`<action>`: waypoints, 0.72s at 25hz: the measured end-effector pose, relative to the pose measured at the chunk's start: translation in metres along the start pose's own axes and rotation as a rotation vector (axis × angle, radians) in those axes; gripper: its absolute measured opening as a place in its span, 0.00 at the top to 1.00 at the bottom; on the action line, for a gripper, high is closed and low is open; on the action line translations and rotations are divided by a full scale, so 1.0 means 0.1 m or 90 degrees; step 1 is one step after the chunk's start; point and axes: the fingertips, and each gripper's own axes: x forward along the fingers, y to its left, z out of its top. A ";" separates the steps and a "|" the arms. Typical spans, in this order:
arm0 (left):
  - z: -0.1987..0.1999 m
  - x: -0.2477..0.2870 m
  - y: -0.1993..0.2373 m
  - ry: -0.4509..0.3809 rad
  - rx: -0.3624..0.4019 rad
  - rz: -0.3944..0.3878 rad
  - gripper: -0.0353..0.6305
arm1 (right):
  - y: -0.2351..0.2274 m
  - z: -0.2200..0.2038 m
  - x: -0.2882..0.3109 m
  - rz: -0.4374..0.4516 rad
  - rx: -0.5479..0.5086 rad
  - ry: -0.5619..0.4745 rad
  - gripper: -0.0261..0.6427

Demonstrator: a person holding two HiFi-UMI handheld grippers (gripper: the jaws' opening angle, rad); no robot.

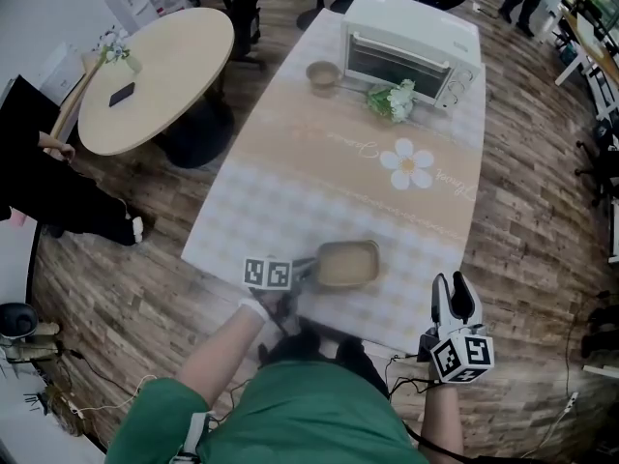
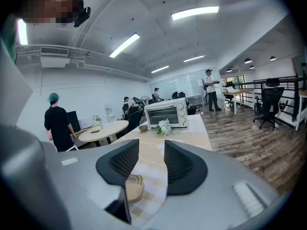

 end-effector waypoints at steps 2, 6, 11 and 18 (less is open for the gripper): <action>0.01 -0.02 -0.02 -0.005 0.003 0.003 0.87 | 0.01 0.01 0.00 0.005 -0.001 -0.001 0.72; 0.02 -0.06 -0.09 -0.016 0.018 0.009 0.88 | 0.02 0.04 -0.01 0.020 -0.005 0.001 0.72; 0.06 -0.18 -0.15 -0.043 0.021 0.010 0.88 | 0.06 0.09 -0.01 0.035 -0.013 0.003 0.72; 0.17 -0.43 -0.28 -0.112 0.040 0.016 0.88 | 0.14 0.14 -0.04 0.056 -0.032 0.010 0.72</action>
